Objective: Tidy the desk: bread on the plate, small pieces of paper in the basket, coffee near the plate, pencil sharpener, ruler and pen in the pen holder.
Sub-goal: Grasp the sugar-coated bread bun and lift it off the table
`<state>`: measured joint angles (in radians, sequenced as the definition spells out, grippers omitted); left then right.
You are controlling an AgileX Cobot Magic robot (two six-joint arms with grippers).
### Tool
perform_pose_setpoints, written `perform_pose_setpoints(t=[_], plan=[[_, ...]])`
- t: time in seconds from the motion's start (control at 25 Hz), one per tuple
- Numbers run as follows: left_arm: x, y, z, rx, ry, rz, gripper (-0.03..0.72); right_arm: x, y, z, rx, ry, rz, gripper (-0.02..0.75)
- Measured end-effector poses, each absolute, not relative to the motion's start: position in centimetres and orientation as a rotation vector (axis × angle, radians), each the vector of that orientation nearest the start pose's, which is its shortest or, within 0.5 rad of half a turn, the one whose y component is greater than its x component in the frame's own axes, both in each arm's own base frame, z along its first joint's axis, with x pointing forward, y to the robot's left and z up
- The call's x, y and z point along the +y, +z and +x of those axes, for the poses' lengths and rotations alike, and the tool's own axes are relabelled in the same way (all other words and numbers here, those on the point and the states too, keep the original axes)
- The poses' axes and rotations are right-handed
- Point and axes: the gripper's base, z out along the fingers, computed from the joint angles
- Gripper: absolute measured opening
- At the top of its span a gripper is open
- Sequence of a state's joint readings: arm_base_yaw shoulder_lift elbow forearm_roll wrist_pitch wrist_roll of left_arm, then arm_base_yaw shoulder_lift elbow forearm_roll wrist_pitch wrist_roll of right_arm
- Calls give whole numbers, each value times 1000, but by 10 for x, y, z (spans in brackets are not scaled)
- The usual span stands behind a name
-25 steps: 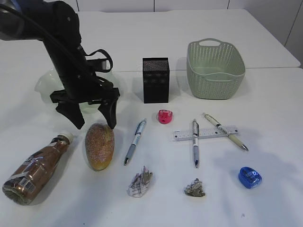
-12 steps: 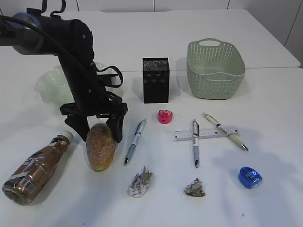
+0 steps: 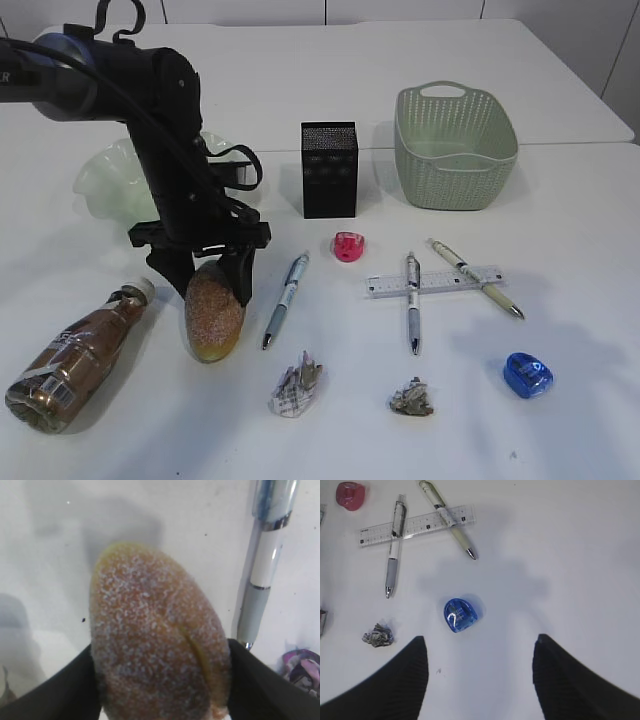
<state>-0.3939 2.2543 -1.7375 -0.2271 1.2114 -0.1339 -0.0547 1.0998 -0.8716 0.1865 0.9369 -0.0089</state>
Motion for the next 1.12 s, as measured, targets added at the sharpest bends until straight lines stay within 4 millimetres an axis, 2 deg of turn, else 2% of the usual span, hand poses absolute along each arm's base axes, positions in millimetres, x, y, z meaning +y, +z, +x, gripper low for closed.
perform_pose_setpoints(t=[0.32, 0.4, 0.84, 1.12], plan=[[-187, 144, 399, 3238, -300, 280, 294, 3, 300, 201, 2632, 214, 156, 512], [-187, 144, 399, 3238, -300, 280, 272, 3, 300, 201, 2634, 214, 156, 512], [-195, 150, 396, 3241, -465, 214, 256, 3, 299, 200, 2651, 217, 155, 512], [-195, 187, 392, 3157, -506, 225, 256, 3, 299, 200, 2651, 217, 155, 512]])
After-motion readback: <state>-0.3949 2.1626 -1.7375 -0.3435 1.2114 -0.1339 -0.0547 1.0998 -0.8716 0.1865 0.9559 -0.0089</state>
